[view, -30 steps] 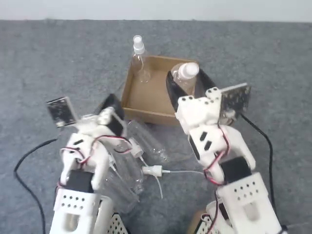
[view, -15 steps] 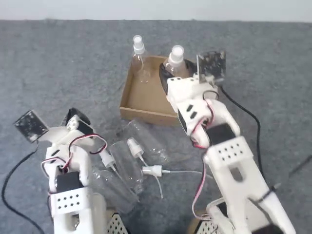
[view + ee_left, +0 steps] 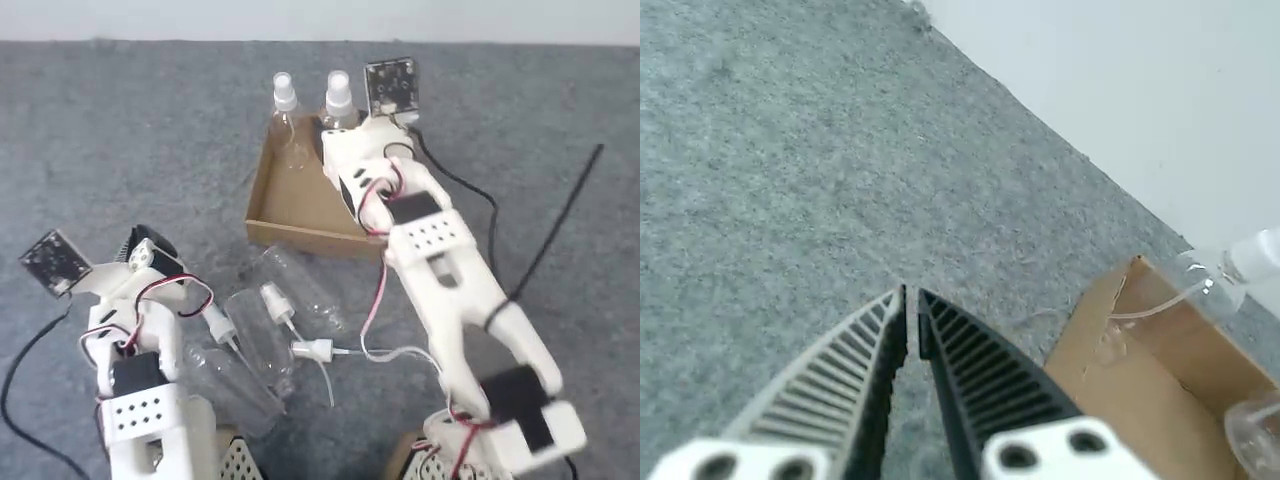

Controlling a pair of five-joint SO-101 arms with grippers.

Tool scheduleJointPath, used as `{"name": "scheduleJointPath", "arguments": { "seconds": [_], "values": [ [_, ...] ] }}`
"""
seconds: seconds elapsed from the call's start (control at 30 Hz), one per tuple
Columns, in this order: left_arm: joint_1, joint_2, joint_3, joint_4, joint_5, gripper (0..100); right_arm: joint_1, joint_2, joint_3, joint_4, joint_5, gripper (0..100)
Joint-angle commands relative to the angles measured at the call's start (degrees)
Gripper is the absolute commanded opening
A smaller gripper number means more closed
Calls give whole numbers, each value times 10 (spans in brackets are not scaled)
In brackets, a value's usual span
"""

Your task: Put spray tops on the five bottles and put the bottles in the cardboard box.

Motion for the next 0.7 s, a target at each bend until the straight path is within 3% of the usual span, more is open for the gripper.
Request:
{"name": "scheduleJointPath", "arguments": {
  "seconds": [0.0,0.3,0.67],
  "values": [
    [-3,-12,-5,-1,-2,11,17,43,-72,-74,11,6],
    [0,-12,-5,-1,-2,11,36,148,-72,-211,11,6],
    [0,-12,-5,-1,-2,11,39,216,-97,-268,7,6]
  ]
}}
